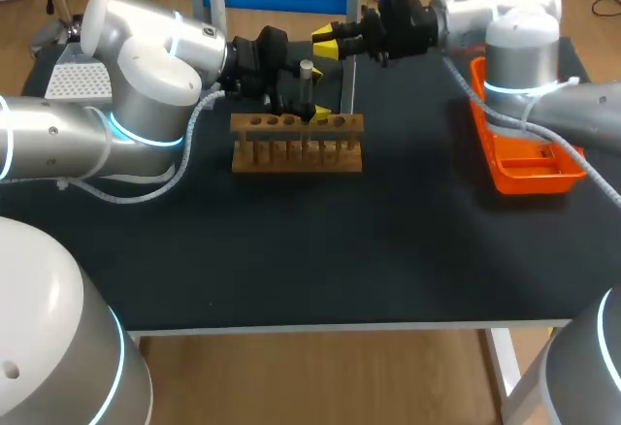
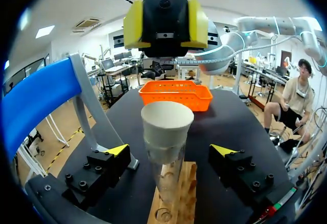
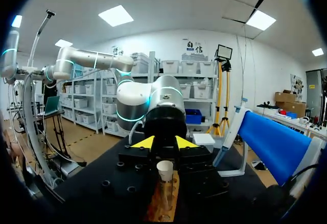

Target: Invert the test tube, pick up the pipette, mount the tip to pipette, aspirate from beaker and dispense into the tube, eject the tip, return the pipette, and cap with the stopper.

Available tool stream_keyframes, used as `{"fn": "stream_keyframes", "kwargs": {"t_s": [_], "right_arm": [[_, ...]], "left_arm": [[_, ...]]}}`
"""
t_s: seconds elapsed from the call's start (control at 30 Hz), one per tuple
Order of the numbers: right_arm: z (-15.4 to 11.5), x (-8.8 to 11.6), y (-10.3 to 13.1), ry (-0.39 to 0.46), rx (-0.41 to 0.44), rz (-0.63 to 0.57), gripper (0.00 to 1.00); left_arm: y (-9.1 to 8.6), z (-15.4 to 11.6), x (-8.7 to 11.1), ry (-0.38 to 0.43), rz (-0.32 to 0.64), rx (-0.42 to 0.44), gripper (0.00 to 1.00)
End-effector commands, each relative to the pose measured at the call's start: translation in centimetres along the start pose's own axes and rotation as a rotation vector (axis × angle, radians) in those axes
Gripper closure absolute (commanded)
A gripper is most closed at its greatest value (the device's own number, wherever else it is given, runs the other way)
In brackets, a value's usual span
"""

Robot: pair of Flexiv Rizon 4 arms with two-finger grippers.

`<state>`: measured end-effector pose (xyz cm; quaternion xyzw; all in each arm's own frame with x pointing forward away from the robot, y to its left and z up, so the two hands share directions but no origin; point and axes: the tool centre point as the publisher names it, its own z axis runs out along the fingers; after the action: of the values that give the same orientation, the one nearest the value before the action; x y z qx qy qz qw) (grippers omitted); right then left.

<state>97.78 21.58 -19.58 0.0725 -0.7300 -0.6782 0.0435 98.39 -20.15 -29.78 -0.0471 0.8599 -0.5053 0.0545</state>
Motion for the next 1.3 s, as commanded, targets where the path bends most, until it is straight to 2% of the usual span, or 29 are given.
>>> {"fn": "stream_keyframes", "kwargs": {"t_s": [0.03,0.23,0.37,0.53,0.83,0.93,1.07,1.3], "right_arm": [[-2.5,2.1,1.4,-0.054,0.126,-0.014,0.0],[-6.6,3.8,-0.6,-0.14,0.317,0.0,0.0],[-8.6,5.0,-2.3,-0.185,0.397,0.032,0.0],[-10.0,6.2,-4.0,-0.21,0.455,0.066,0.0],[-10.0,6.2,-4.0,-0.21,0.455,0.066,0.0],[-10.0,6.2,-4.0,-0.21,0.455,0.066,0.0],[-10.0,6.2,-4.0,-0.21,0.455,0.066,0.0],[-10.0,6.2,-4.0,-0.21,0.455,0.066,0.0]], "left_arm": [[0.0,0.1,-0.1,0.002,0.0,0.0,0.0],[0.0,0.1,-0.1,0.002,0.0,0.0,0.0],[0.0,0.1,-0.1,0.002,0.0,0.0,0.0],[0.0,0.1,-0.1,0.002,0.0,0.0,0.0],[0.0,0.1,-0.1,0.002,0.0,0.0,0.0],[0.5,-0.3,-0.5,-0.019,-0.015,-0.017,0.0],[1.2,-1.2,-0.9,-0.045,-0.026,-0.053,0.0],[2.7,-4.1,-1.1,-0.117,-0.065,-0.066,0.0]]}}
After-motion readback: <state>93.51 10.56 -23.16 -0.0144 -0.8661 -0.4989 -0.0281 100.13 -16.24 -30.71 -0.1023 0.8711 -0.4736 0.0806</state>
